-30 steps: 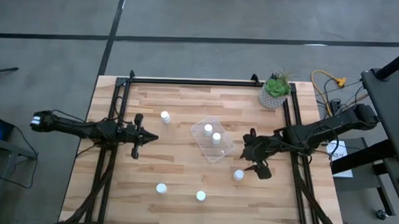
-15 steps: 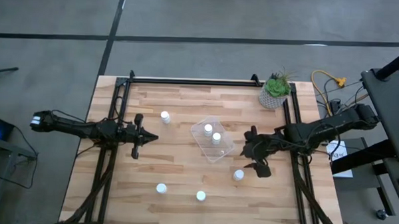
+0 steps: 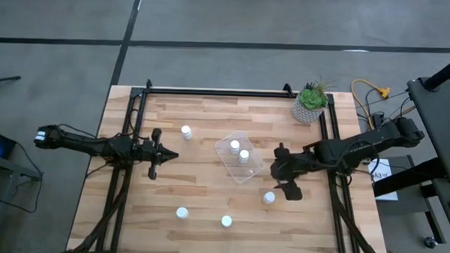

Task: Pick and place pill bottles into a basket
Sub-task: Put the white pill bottle into the transparent bin

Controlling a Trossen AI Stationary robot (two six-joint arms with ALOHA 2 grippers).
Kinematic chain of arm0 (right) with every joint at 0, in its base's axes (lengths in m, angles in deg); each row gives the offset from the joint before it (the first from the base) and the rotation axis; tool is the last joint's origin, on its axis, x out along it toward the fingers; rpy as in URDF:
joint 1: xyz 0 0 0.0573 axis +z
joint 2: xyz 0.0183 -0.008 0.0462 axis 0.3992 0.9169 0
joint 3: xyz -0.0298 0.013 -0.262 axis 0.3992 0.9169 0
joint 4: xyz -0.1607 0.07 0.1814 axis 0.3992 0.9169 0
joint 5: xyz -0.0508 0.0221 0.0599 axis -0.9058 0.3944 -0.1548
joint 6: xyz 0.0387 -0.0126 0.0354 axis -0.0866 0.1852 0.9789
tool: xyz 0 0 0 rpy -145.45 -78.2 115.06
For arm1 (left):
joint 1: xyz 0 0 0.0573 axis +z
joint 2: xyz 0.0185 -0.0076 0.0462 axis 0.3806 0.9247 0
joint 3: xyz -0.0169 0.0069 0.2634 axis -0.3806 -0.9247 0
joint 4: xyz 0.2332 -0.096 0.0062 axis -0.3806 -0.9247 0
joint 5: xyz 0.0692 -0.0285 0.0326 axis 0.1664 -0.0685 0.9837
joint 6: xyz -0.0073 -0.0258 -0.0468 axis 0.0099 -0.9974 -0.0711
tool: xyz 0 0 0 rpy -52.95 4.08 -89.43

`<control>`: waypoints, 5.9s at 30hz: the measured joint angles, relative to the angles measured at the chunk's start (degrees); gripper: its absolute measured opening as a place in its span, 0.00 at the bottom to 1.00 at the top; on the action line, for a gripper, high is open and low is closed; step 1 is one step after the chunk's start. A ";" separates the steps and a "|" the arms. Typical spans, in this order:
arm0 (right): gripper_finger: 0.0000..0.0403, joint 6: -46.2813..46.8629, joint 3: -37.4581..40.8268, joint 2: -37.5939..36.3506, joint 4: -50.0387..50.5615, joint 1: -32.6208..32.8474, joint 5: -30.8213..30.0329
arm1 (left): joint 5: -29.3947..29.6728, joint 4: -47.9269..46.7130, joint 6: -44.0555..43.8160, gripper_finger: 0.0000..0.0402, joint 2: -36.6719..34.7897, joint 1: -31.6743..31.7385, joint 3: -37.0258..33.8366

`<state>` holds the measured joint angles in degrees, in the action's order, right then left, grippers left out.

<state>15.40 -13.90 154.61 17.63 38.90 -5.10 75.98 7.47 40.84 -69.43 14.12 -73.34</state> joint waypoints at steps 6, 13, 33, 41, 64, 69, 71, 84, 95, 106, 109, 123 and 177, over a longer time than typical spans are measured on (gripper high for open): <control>0.60 -0.04 -5.73 6.79 4.94 0.01 0.09 | 0.00 -0.11 -0.01 0.00 0.52 0.00 0.00; 0.59 1.49 -10.22 13.22 9.36 1.05 0.34 | 0.00 -0.23 -0.01 0.00 1.04 0.00 0.00; 0.58 8.39 -13.42 18.15 11.33 7.26 1.33 | -0.02 -0.50 -0.01 0.00 1.14 0.00 0.00; 0.58 8.87 -13.22 18.15 10.23 7.26 1.31 | 0.00 -0.48 -0.01 0.00 1.06 0.00 0.00; 0.73 10.16 -12.50 18.06 8.07 7.24 1.43 | -0.01 -0.50 -0.01 0.00 1.25 0.00 0.00; 0.72 10.16 -11.55 18.06 7.13 7.24 0.46 | -0.02 -0.50 -0.01 0.00 1.25 0.00 0.00; 0.72 10.16 -11.16 18.06 6.92 7.24 0.35 | 0.00 -0.50 -0.03 0.00 1.25 0.00 0.00; 0.72 10.18 -9.81 18.06 4.87 7.24 0.13 | 0.00 -0.50 -0.03 0.00 1.25 0.00 0.00; 0.71 10.37 -7.28 18.06 2.14 7.24 0.13 | -0.02 -0.51 -0.03 0.00 1.36 0.00 0.00; 0.70 10.34 -5.90 18.06 -0.24 7.24 0.13 | -0.01 -0.50 -0.03 0.00 1.36 0.00 0.00; 0.69 10.18 -5.78 18.06 -0.44 7.24 0.13 | 0.00 -0.52 -0.03 0.00 1.36 0.00 0.00; 0.69 10.18 -5.40 22.21 -1.04 7.22 0.20 | -0.01 -0.49 -0.03 0.00 1.37 0.00 0.00; 0.39 -3.85 -19.66 18.54 13.60 0.78 0.22 | -0.01 -0.48 -0.04 0.00 1.47 -0.01 0.00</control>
<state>11.55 -33.56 173.16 31.23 39.68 -4.87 75.97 7.00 40.79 -67.95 14.11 -73.34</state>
